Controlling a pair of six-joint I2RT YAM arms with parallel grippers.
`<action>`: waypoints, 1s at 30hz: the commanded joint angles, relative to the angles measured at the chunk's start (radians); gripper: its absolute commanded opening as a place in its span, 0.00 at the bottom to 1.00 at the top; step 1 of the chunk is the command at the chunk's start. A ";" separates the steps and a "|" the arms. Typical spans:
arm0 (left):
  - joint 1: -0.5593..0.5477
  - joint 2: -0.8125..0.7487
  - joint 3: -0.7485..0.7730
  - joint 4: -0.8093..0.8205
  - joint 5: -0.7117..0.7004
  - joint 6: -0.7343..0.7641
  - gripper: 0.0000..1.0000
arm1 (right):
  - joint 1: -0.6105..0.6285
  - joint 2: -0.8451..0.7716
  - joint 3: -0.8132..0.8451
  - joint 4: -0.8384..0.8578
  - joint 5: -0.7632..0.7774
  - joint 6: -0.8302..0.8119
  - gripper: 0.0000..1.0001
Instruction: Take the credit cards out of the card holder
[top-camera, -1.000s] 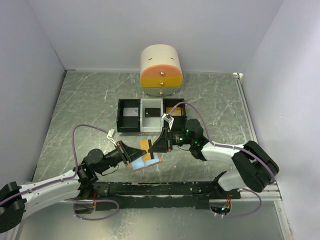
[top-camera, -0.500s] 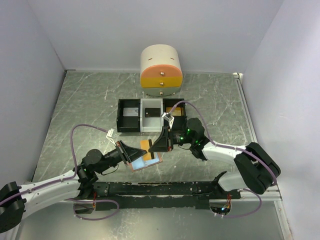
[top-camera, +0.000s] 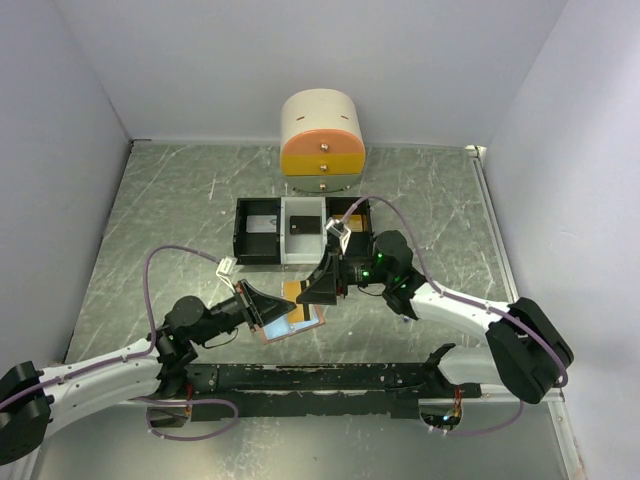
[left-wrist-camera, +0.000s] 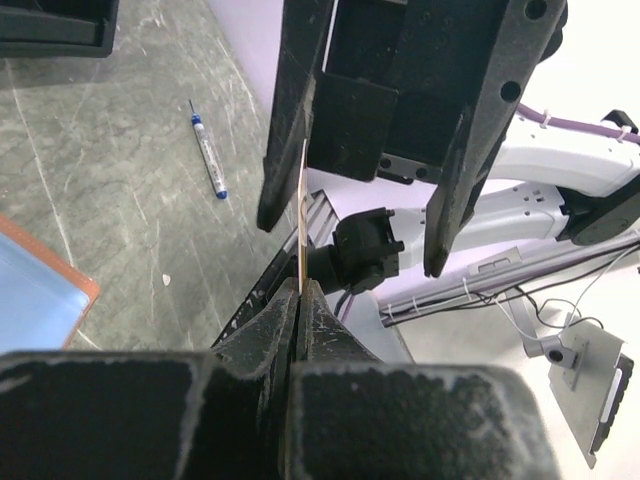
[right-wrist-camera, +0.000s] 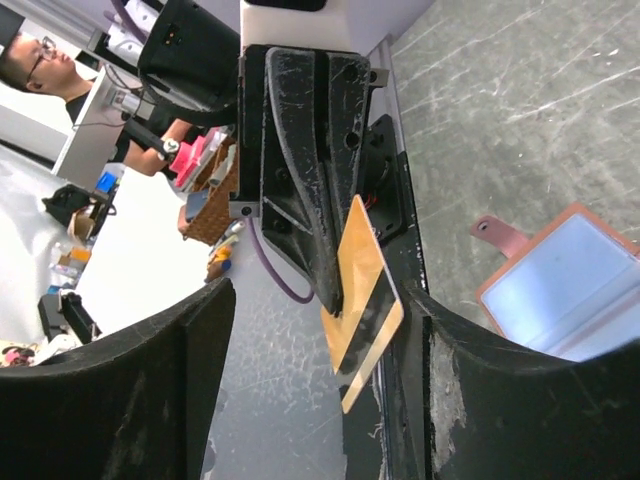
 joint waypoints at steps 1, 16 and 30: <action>-0.003 -0.012 0.017 0.079 0.065 0.037 0.07 | -0.014 -0.005 0.009 -0.021 0.011 -0.016 0.65; -0.002 -0.001 -0.014 0.208 0.088 0.025 0.07 | -0.014 0.036 -0.051 0.262 -0.105 0.150 0.56; -0.003 0.006 -0.008 0.199 0.072 0.029 0.07 | -0.011 0.023 -0.077 0.215 -0.085 0.126 0.27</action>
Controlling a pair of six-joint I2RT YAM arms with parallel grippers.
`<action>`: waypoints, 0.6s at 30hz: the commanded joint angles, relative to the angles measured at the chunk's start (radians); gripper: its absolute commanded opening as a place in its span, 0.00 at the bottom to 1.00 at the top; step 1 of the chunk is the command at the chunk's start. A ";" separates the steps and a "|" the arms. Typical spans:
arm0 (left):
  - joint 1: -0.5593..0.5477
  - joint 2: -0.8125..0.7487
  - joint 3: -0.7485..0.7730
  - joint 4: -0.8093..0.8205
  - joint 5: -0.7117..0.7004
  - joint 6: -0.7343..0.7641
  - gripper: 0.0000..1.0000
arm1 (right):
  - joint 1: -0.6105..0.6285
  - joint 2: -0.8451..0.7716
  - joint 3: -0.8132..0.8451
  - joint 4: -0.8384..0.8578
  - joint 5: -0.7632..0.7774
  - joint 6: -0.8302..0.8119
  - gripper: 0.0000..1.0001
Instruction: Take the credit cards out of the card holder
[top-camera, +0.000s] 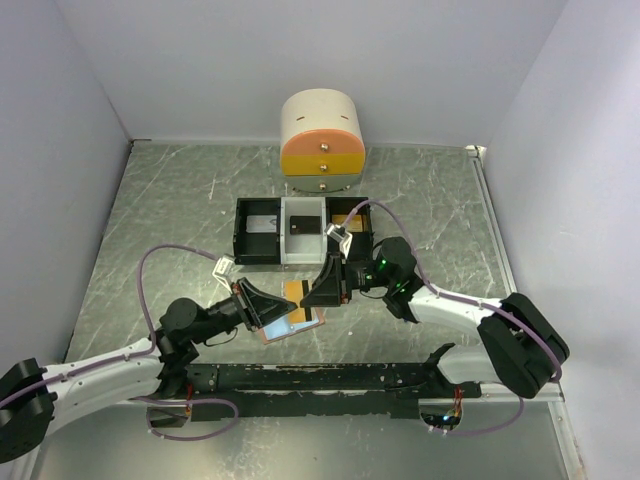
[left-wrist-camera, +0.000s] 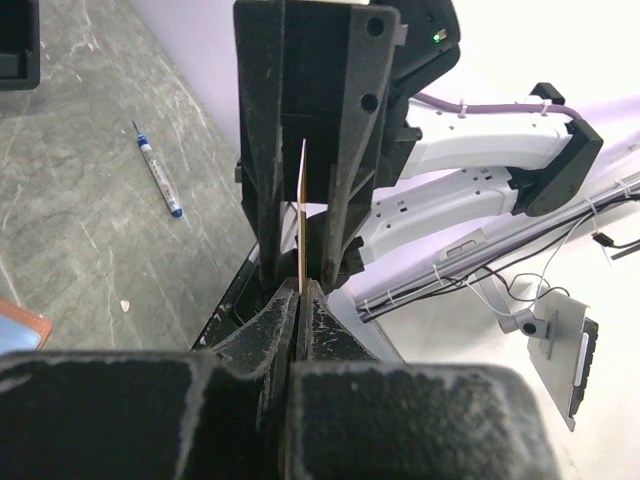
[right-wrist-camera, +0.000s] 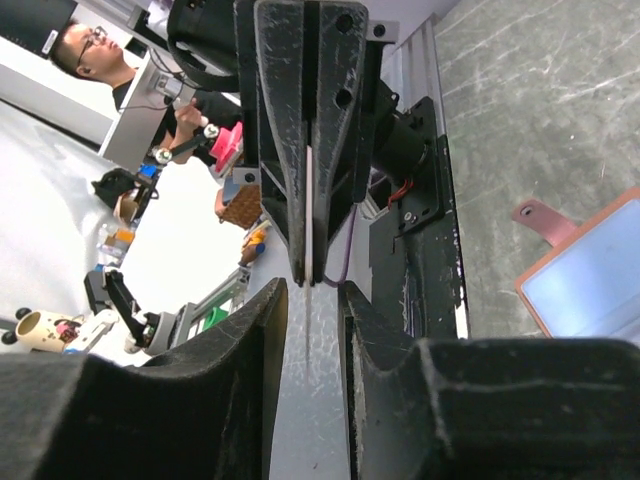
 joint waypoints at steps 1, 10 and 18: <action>-0.003 -0.035 0.000 0.042 0.000 0.009 0.07 | -0.002 -0.009 -0.026 0.039 -0.007 0.011 0.27; -0.004 -0.074 0.005 -0.019 -0.010 0.019 0.07 | -0.002 0.012 -0.025 0.109 -0.014 0.045 0.00; -0.002 -0.049 0.013 -0.040 -0.014 0.017 0.16 | -0.002 0.010 -0.024 0.100 0.002 0.038 0.00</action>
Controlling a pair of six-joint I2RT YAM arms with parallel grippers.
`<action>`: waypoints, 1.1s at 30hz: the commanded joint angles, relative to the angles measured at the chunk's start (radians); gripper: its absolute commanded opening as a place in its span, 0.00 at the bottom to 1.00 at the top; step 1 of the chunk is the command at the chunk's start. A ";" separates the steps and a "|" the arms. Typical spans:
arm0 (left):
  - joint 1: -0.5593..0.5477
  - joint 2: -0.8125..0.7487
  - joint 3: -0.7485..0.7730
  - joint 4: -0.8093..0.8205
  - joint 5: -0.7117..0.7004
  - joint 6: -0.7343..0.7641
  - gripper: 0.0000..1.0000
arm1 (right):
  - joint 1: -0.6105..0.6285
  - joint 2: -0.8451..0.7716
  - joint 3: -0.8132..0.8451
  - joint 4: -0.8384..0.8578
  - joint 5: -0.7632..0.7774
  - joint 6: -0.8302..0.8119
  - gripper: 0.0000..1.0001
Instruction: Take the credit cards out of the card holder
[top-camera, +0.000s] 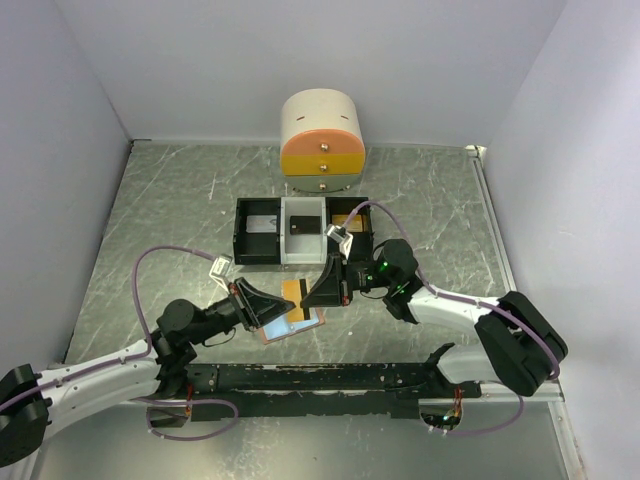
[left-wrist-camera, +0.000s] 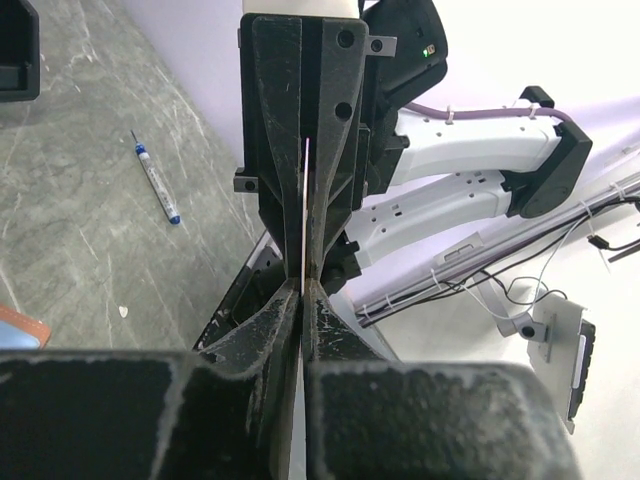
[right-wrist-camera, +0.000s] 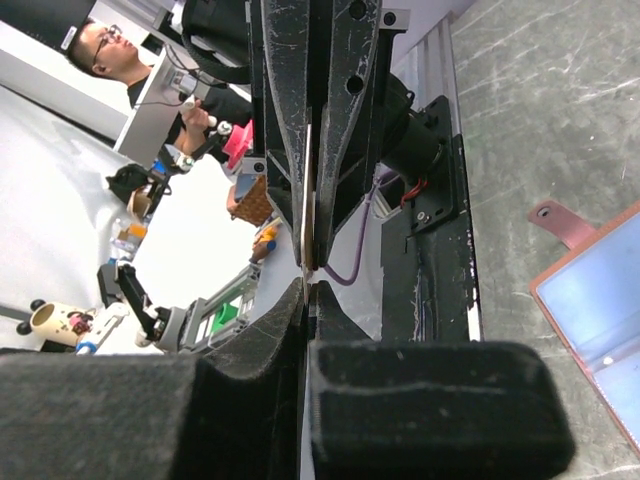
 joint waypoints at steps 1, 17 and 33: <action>-0.003 0.011 0.017 -0.015 -0.005 0.014 0.21 | -0.002 -0.009 -0.002 0.002 0.025 -0.024 0.00; -0.004 -0.204 0.187 -0.818 -0.273 0.053 0.79 | -0.011 -0.252 0.225 -0.970 0.961 -0.638 0.00; -0.004 -0.089 0.229 -0.864 -0.267 0.050 0.86 | -0.001 0.038 0.372 -1.017 1.416 -1.314 0.00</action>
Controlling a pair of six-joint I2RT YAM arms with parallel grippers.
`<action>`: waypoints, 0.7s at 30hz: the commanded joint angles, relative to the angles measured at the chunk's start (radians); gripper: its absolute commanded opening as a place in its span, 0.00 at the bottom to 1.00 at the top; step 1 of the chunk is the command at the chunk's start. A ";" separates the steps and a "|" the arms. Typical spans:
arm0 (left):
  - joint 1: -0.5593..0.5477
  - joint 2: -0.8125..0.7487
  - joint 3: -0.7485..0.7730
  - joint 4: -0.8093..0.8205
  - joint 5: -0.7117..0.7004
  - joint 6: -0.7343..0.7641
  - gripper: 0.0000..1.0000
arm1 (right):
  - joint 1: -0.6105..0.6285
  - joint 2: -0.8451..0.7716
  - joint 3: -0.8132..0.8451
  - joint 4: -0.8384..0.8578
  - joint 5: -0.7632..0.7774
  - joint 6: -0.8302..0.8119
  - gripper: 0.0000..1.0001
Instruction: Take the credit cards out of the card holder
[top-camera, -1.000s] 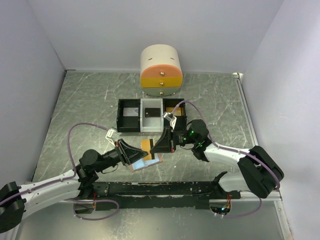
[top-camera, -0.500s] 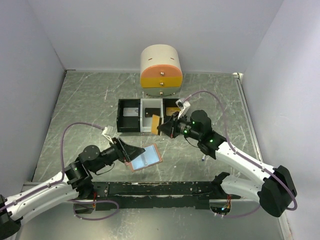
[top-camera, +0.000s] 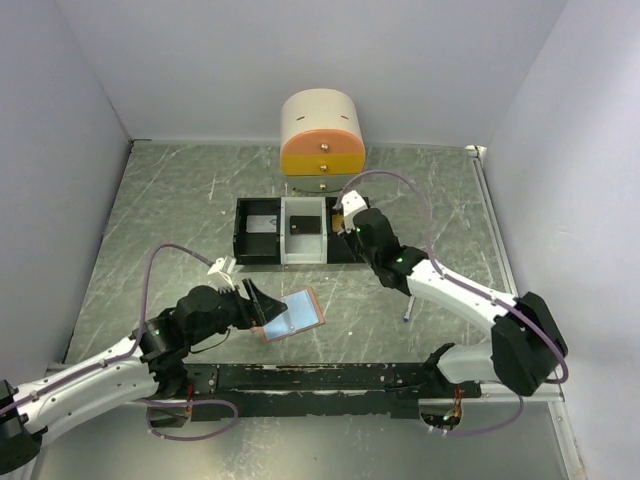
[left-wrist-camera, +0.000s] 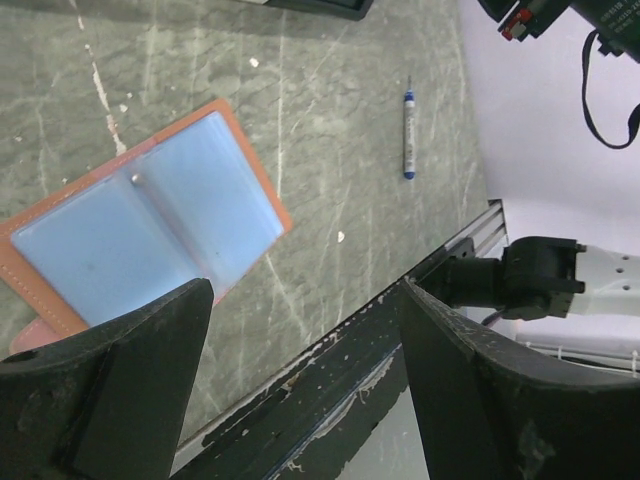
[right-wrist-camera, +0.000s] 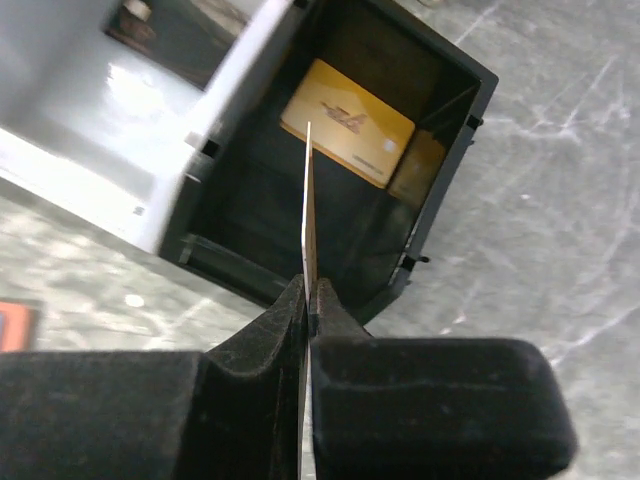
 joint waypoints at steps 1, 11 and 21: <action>-0.003 0.035 0.040 0.012 0.019 0.017 0.86 | 0.005 0.085 0.025 0.041 0.110 -0.288 0.00; -0.002 0.040 0.038 0.003 0.024 0.016 0.94 | -0.016 0.256 0.101 0.095 0.020 -0.531 0.00; -0.003 -0.017 0.066 -0.092 -0.012 0.037 0.94 | -0.069 0.370 0.176 0.083 -0.022 -0.699 0.00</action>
